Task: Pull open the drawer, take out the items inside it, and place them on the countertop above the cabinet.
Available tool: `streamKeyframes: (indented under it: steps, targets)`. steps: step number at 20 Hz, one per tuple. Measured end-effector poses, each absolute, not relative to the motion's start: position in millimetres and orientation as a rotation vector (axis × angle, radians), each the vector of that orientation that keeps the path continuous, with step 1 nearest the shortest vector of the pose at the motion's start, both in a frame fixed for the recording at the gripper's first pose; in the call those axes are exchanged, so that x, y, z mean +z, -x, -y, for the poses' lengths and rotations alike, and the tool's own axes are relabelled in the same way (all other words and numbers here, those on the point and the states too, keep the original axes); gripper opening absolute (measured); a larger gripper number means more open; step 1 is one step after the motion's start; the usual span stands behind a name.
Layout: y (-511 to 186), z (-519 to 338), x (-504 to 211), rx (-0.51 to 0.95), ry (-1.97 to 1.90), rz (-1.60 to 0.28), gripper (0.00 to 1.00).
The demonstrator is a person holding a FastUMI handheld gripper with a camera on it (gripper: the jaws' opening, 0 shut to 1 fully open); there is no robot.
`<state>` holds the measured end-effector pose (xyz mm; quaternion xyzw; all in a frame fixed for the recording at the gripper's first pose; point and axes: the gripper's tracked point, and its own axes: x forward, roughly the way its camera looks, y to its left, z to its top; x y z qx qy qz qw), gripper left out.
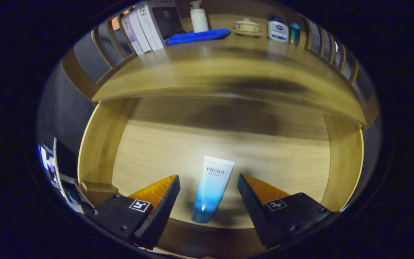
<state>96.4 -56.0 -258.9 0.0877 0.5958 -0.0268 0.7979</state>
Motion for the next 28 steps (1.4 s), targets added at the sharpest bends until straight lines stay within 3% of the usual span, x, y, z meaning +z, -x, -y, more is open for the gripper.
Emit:
streamKeyframes:
  steps: [8,13,15,23,28]
  targets:
    - [-82,61,-277,-0.106,-0.164,-1.460,0.99]
    - [-82,65,-282,-0.157,-0.058,-1.475,0.96]
    - [-84,64,-284,-0.133,-0.007,-1.453,0.91]
    - [-88,56,-280,-0.178,-0.062,-1.419,0.53]
    - [-92,55,-276,-0.211,-0.096,-1.377,0.47]
